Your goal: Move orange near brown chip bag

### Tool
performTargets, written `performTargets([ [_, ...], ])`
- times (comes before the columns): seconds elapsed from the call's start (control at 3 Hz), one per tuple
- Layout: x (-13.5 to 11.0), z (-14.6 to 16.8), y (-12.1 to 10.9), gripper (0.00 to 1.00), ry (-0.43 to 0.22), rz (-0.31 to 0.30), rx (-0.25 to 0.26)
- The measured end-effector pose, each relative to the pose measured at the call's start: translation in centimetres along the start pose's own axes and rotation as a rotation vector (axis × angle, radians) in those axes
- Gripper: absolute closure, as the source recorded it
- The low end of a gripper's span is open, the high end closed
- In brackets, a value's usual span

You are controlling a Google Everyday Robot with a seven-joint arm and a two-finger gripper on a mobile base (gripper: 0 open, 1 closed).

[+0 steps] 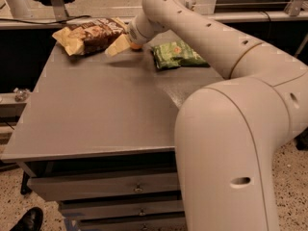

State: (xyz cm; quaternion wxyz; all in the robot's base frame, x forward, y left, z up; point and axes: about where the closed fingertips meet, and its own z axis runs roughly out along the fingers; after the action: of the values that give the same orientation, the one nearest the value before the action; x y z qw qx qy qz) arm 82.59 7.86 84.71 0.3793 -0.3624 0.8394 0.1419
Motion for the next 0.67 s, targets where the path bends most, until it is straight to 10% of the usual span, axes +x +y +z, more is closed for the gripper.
performTargets([
  [0.67, 1.6, -2.8, -1.9, 0.00, -0.013, 0.024, 0.032],
])
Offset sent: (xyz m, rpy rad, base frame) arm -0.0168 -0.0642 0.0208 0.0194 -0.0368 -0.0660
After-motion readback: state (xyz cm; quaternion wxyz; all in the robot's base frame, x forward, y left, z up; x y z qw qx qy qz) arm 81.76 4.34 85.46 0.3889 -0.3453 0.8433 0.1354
